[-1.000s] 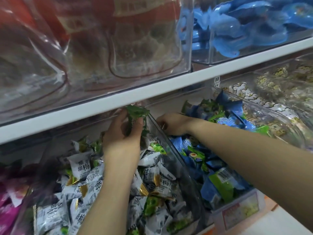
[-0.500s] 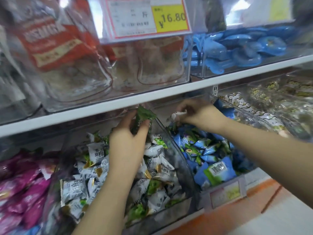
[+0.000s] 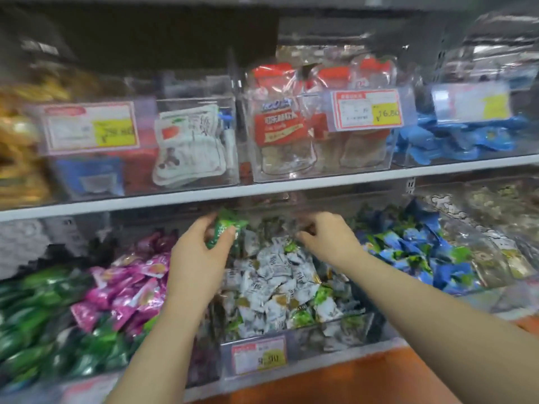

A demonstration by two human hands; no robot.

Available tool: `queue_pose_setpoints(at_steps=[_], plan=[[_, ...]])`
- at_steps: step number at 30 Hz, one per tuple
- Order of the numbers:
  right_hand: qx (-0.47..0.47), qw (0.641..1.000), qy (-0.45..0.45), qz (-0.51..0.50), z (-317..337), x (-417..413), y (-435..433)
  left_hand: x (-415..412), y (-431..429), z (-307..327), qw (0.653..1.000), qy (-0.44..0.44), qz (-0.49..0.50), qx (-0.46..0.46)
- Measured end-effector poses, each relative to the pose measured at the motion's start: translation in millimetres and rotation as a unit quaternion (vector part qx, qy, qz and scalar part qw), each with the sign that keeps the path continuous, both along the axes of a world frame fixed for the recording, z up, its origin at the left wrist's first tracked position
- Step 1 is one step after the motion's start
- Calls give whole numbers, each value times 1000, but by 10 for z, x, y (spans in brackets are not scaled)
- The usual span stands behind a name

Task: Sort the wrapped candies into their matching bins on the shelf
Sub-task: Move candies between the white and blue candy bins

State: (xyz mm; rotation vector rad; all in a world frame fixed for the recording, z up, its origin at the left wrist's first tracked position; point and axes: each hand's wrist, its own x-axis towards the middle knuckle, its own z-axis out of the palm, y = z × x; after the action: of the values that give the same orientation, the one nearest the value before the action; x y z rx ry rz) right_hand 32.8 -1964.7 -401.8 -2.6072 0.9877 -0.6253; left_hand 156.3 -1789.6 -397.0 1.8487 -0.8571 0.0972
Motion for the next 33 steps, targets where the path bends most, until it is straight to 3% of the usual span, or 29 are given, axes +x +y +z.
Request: queue_pose_setpoints(at_steps=[4, 12, 18, 21, 23, 25, 27, 33], plan=[[-13, 998, -40, 48, 67, 56, 387, 180, 434, 22, 999, 15, 22, -28], [30, 984, -8, 174, 51, 558, 1206, 562, 1403, -154, 991, -22, 121, -53], [30, 990, 31, 134, -124, 839, 1432, 1071, 1947, -233, 978, -37, 198, -47], [15, 993, 23, 117, -143, 838, 1412, 1319, 1946, -245, 979, -42, 197, 15], [18, 992, 30, 121, -144, 836, 1402, 1471, 1872, -288, 981, -37, 144, 126], [15, 991, 39, 130, -152, 839, 1383, 1560, 1778, -356, 938, -46, 109, 325], [12, 989, 41, 140, -162, 821, 1371, 1592, 1706, -400, 901, -43, 100, 419], [16, 983, 27, 181, -137, 709, 1298, 1434, 1650, -298, 937, -49, 125, 321]])
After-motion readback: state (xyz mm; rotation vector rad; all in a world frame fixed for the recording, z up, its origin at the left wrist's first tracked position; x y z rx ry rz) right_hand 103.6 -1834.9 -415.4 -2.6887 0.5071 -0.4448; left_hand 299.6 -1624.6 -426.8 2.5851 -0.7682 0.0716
